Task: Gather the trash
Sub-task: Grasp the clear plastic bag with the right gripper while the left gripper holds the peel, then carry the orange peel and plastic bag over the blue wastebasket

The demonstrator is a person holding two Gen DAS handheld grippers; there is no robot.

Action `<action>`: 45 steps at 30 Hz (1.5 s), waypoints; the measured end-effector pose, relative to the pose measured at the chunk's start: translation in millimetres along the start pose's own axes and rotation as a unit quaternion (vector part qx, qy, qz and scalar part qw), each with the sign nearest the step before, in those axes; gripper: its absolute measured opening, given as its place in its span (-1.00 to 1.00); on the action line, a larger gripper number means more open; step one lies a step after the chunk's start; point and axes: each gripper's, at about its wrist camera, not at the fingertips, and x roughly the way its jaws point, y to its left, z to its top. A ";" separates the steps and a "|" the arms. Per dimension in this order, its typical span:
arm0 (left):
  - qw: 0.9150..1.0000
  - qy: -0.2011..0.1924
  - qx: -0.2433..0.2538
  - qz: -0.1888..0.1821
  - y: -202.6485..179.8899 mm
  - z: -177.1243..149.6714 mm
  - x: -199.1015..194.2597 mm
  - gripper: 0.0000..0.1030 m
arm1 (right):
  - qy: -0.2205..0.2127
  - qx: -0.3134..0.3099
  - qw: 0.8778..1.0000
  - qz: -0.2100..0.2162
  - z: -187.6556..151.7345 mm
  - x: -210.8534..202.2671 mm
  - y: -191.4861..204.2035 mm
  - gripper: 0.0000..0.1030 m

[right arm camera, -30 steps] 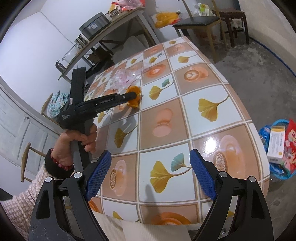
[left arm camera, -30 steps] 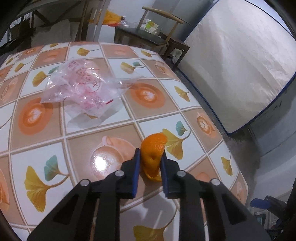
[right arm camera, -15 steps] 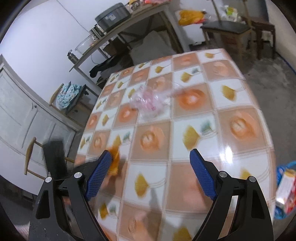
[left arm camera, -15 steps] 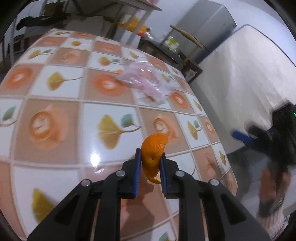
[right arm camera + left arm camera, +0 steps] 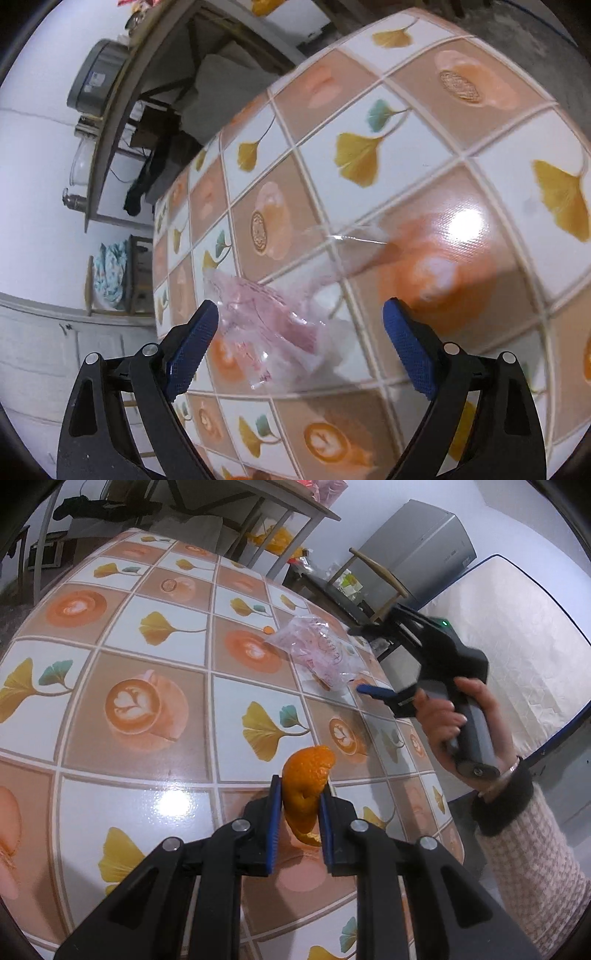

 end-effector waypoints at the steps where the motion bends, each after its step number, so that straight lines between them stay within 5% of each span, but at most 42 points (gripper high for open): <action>1: 1.000 0.002 -0.001 -0.001 1.1 -0.6 1.0 -0.66 | -0.007 -0.005 1.000 -0.005 -0.7 3.0 4.0 0.69; 3: 1.000 0.004 -0.004 -0.003 2.6 -1.8 2.3 -0.66 | -0.010 -0.017 1.000 -0.015 -0.2 7.1 10.5 0.51; 6: 1.000 0.003 -0.007 -0.006 3.8 -3.9 2.7 -0.66 | -0.007 -0.036 0.999 -0.032 -2.6 10.7 16.9 0.00; 8: 1.000 0.003 -0.010 -0.007 4.0 -4.4 2.5 -0.66 | -0.002 -0.046 0.998 -0.041 -5.0 13.2 17.4 -0.53; 11: 1.000 0.003 -0.010 -0.006 2.5 -5.0 1.9 -0.66 | 0.006 -0.034 0.999 -0.022 -8.1 12.9 8.3 -0.88; 19: 1.000 -0.003 -0.002 0.000 -11.2 -4.5 -5.7 -0.66 | -0.021 -0.052 0.998 0.019 -21.7 -45.0 -2.3 -0.90; 28: 0.999 -0.005 0.035 -0.036 -63.6 -8.3 -15.0 -0.66 | -0.100 -0.090 0.990 0.035 -71.5 -202.9 -54.4 -0.91; 36: 0.989 0.042 0.108 -0.090 -157.1 -19.5 13.6 -0.66 | -0.245 -0.039 0.968 -0.028 -150.9 -368.2 -168.6 -0.91; 45: 0.963 0.141 0.179 -0.146 -288.4 -54.5 92.6 -0.66 | -0.292 0.105 0.949 -0.054 -221.0 -396.7 -317.1 -0.90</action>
